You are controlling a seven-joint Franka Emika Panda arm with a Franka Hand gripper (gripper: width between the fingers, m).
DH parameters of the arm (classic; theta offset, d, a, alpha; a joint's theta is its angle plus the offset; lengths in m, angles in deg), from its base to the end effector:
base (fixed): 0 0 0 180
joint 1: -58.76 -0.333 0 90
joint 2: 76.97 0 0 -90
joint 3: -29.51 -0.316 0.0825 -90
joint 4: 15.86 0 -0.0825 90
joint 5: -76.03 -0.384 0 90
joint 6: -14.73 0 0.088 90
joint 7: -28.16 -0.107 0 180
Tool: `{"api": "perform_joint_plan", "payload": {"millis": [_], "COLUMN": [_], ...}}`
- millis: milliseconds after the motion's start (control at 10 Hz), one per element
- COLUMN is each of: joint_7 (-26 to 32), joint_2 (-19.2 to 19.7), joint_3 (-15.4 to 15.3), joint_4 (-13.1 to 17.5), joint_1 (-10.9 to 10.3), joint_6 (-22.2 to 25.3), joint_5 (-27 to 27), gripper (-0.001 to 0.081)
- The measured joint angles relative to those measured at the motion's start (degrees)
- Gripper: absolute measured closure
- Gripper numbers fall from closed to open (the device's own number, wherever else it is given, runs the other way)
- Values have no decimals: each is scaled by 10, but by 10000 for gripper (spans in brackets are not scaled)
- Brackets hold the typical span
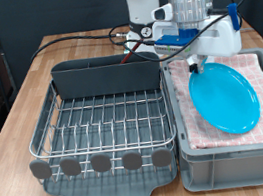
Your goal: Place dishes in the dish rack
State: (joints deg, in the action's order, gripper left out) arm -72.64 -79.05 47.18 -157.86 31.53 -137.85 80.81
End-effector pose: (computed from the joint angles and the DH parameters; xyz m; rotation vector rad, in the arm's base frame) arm 0.4833 0.0840 0.3251 -2.1511 2.0520 -0.2304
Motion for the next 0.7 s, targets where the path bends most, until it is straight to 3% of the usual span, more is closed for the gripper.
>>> {"api": "perform_joint_plan", "payload": {"millis": [300, 400, 500, 700], "joint_7": [-20, -20, -21, -37], "joint_2": [-40, -51, -61, -76], "joint_3": [0, 0, -1, -1], "joint_4": [4, 11, 25, 32], "joint_1": [1, 2, 3, 11], "joint_6": [49, 88, 156, 180], "joint_5": [46, 75, 109, 118], "gripper": [787, 787, 787, 787]}}
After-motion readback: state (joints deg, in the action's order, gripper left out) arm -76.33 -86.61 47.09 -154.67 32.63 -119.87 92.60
